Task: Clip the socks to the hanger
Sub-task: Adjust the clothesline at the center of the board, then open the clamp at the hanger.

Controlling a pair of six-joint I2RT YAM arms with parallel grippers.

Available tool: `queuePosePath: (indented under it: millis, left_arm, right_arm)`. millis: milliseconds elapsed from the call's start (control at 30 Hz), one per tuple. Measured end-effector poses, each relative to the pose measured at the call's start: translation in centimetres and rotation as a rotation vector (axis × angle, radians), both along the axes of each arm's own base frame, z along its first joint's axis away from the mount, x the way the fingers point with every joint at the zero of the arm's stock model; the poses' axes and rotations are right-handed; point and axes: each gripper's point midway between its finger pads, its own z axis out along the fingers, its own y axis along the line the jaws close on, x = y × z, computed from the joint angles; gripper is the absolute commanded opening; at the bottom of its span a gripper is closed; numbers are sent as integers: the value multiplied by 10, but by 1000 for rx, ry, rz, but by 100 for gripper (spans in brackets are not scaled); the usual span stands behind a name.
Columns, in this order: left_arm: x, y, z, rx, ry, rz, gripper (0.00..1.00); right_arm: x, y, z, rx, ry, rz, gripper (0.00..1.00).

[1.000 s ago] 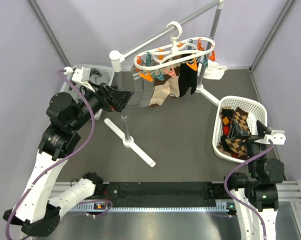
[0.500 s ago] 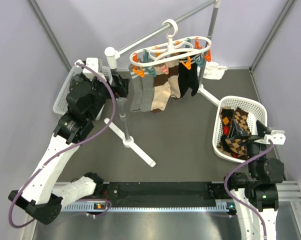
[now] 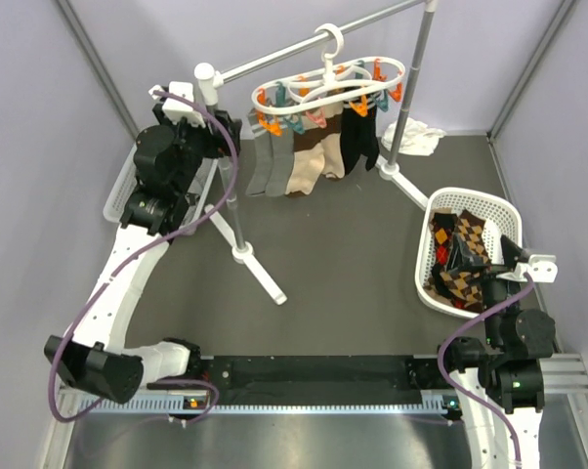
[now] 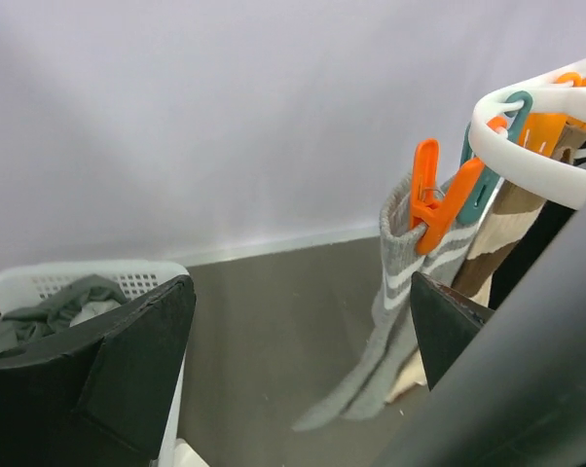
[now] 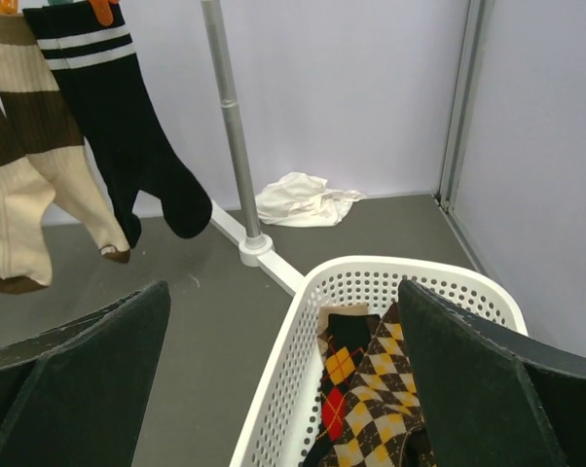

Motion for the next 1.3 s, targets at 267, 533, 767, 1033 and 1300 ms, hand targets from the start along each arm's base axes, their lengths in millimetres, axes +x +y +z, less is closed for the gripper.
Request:
queuePosePath:
  millis: [267, 533, 767, 1033, 1300]
  left_arm:
    - [28, 6, 5, 21, -20, -5, 99]
    - [-12, 9, 13, 0, -7, -44, 99]
    - [-99, 21, 47, -89, -38, -79, 97]
    - [-138, -11, 57, -322, 67, -271, 95]
    - [-133, -98, 45, -373, 210, -421, 87]
  right_arm:
    - [0, 0, 0, 0, 0, 1, 99]
    - [0, 0, 0, 0, 0, 2, 99]
    - [0, 0, 0, -1, 0, 2, 99]
    - [0, 0, 0, -1, 0, 2, 99]
    - [0, 1, 0, -1, 0, 4, 99]
